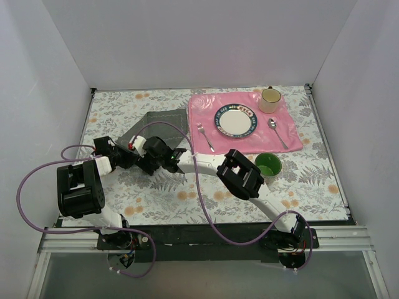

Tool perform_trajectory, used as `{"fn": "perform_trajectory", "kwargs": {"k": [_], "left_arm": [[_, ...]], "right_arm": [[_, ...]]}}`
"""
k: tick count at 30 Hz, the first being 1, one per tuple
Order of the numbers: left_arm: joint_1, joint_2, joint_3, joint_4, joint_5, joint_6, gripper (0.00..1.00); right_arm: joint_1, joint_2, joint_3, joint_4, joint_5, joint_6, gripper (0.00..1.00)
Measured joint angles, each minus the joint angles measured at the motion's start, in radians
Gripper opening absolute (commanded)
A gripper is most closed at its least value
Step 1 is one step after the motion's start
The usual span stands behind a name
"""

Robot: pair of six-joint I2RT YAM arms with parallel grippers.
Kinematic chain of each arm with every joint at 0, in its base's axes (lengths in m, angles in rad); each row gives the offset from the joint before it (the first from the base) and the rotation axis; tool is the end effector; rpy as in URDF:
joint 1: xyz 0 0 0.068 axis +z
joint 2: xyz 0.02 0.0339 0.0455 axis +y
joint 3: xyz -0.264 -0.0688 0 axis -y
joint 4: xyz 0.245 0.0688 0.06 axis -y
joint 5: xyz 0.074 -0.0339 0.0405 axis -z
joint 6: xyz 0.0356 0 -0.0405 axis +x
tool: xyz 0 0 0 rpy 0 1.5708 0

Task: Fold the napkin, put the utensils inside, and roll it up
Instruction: Roll the napkin with the utensil

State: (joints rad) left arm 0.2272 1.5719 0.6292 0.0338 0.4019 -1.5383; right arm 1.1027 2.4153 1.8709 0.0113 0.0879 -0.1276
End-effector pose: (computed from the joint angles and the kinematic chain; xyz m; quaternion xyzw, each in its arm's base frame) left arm 0.2744 0.0491 0.1303 -0.6747 0.6386 -0.3437 0.1373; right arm 0.2520 0.4915 0.1576 -0.4829 0.7211 0.1984 0.4556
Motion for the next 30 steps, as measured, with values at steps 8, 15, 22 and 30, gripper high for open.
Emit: {"fn": "perform_trajectory", "kwargs": {"k": [8,15,22,30], "left_arm": [[0.0,0.0,0.01,-0.013,0.005,-0.003,0.0],[0.0,0.0,0.011,-0.014,0.007,-0.006,0.0],[0.004,0.0,0.021,-0.016,0.008,-0.006,0.02],[0.011,-0.007,0.028,-0.042,0.006,0.012,0.63]], "right_arm": [[0.0,0.009,-0.001,0.022,0.029,0.043,0.52],[0.0,0.013,-0.004,0.037,0.056,0.056,0.44],[-0.002,0.026,0.008,0.045,0.067,0.073,0.25],[-0.014,0.028,0.016,0.04,0.032,0.118,0.05]]}}
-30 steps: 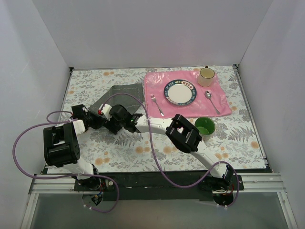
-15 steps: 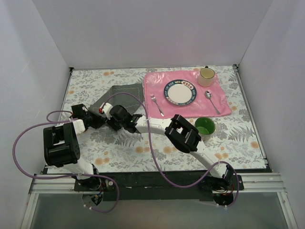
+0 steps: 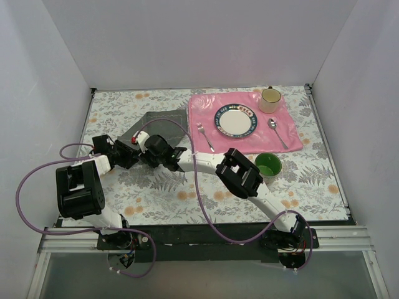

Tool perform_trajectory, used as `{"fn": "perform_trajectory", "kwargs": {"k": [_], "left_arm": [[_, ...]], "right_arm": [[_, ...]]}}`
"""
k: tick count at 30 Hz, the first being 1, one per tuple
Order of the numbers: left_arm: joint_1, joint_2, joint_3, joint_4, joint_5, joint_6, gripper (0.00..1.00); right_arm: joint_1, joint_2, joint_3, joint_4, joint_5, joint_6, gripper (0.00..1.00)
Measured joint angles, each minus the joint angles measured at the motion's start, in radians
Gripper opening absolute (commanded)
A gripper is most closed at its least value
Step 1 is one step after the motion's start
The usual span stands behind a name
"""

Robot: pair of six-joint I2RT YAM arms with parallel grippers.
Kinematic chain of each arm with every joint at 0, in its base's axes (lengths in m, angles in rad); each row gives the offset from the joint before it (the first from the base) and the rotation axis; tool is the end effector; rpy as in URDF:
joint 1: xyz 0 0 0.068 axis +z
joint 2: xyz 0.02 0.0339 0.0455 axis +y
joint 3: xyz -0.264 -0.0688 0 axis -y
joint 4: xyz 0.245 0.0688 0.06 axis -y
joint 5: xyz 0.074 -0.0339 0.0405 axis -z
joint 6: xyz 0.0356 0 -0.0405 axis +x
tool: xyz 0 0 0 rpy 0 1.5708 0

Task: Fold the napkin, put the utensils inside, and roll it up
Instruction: Roll the napkin with the utensil

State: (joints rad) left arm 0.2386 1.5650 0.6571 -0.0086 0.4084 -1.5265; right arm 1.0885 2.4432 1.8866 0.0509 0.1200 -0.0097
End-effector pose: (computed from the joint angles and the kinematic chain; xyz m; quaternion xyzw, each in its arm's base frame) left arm 0.2768 0.0528 0.1367 -0.6748 0.6393 -0.3425 0.1364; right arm 0.2624 0.4920 0.1518 -0.4229 0.7494 0.2160 0.4614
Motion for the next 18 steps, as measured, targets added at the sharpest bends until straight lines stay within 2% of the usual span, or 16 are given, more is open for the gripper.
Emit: {"fn": "perform_trajectory", "kwargs": {"k": [3,5,10,18], "left_arm": [[0.001,-0.035,0.006,-0.03,-0.006,0.005,0.74],[0.001,-0.072,0.008,-0.047,-0.023,0.009,0.75],[0.002,-0.115,0.008,-0.062,-0.043,-0.005,0.76],[0.002,0.01,0.062,-0.057,-0.019,-0.058,0.76]], "right_arm": [[-0.011,0.0,0.003,-0.005,-0.031,0.034,0.01],[-0.022,0.0,0.008,-0.014,-0.058,0.061,0.01],[-0.055,0.0,0.016,-0.033,-0.152,0.142,0.01],[-0.094,0.0,0.027,-0.053,-0.28,0.226,0.01]]}}
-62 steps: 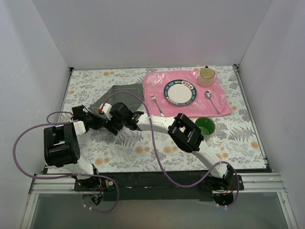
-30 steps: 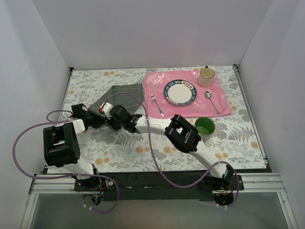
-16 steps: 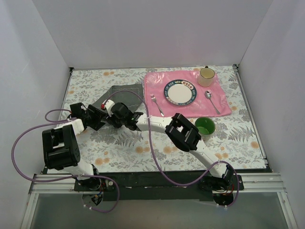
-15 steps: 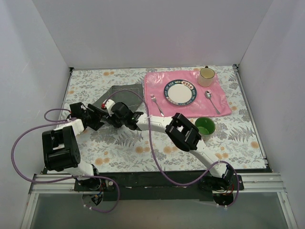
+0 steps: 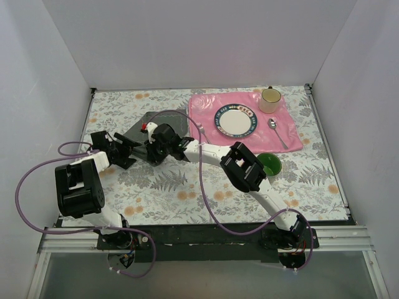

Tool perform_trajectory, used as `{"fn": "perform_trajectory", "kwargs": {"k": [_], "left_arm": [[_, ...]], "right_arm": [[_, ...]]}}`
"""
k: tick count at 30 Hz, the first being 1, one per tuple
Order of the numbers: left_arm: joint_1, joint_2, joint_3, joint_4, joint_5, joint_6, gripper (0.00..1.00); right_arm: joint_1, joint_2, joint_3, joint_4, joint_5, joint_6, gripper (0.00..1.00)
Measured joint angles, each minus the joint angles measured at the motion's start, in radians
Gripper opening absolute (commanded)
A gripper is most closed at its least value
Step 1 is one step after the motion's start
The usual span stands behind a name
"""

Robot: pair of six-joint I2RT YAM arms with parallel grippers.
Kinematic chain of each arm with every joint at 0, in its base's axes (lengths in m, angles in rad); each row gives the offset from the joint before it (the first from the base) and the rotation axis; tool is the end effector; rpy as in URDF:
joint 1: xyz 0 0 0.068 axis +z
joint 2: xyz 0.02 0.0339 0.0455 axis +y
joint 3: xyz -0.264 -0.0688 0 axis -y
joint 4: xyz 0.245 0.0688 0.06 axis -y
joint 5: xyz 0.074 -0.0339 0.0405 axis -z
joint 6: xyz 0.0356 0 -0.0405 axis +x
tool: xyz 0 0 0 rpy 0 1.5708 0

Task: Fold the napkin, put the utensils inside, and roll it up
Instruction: Roll the napkin with the utensil

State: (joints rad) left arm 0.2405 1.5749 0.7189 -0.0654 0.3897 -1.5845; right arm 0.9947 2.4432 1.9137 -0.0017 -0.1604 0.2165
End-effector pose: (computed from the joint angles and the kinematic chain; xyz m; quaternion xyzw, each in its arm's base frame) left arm 0.2865 0.0563 0.1466 -0.6977 0.6177 -0.3385 0.1307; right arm 0.2992 0.4711 0.1560 -0.3650 0.7854 0.3390 0.3675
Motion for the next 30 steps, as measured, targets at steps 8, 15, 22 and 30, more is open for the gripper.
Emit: {"fn": "perform_trajectory", "kwargs": {"k": [8,15,22,30], "left_arm": [[0.0,0.073,0.027,0.071,0.034,-0.042,0.49],[0.001,0.086,0.01,0.07,-0.005,-0.011,0.2],[0.001,0.085,0.007,0.061,-0.003,0.01,0.11],[0.002,0.08,0.007,0.05,0.003,0.01,0.06]], "right_arm": [[-0.005,0.0,0.003,-0.007,-0.031,0.015,0.01],[-0.002,0.0,0.031,-0.058,-0.021,-0.051,0.32],[0.037,0.002,0.085,-0.156,0.024,-0.171,0.61],[0.101,0.002,0.094,-0.188,0.142,-0.296,0.71]]}}
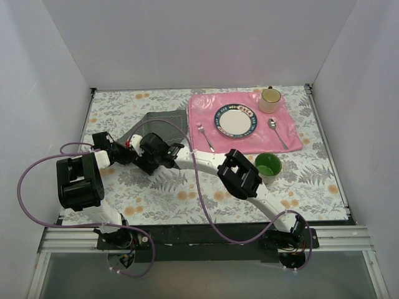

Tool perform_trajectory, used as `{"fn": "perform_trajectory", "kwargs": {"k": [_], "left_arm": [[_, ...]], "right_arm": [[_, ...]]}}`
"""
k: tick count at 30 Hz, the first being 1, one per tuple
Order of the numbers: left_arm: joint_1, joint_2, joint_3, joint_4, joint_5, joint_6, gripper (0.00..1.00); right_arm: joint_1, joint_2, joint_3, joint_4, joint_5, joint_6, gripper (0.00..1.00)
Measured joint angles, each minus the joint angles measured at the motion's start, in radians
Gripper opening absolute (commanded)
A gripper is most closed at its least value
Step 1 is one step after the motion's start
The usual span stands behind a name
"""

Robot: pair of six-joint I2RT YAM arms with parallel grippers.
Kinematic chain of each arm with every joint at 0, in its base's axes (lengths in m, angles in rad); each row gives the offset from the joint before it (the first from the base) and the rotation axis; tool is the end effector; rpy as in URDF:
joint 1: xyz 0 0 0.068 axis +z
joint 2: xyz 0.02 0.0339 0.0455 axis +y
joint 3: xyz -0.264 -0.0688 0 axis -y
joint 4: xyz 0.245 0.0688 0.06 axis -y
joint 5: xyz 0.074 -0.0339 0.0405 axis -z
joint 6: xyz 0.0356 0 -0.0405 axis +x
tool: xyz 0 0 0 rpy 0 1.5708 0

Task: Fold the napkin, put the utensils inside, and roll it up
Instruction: Roll the napkin with the utensil

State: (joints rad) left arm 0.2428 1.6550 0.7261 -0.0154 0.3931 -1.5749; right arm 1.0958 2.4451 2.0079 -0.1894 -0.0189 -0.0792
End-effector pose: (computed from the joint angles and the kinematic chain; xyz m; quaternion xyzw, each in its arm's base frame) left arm 0.2941 0.0588 0.1297 -0.6990 0.6210 -0.3328 0.1228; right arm 0.2549 0.4971 0.1692 -0.4972 0.7389 0.2287 0.3931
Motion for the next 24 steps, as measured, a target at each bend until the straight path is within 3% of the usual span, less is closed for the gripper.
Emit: {"fn": "perform_trajectory", "kwargs": {"k": [10,17,24], "left_arm": [[0.0,-0.004,0.0,-0.029,0.022,-0.017,0.05],[0.0,-0.004,0.0,-0.039,0.034,-0.023,0.05],[0.009,-0.005,0.0,-0.045,0.039,-0.017,0.07]], "right_arm": [[0.058,0.042,0.053,0.021,0.225,-0.113,0.69],[0.071,0.075,0.063,0.098,0.302,-0.154,0.69],[0.064,0.104,0.097,0.113,0.295,-0.109,0.56]]}}
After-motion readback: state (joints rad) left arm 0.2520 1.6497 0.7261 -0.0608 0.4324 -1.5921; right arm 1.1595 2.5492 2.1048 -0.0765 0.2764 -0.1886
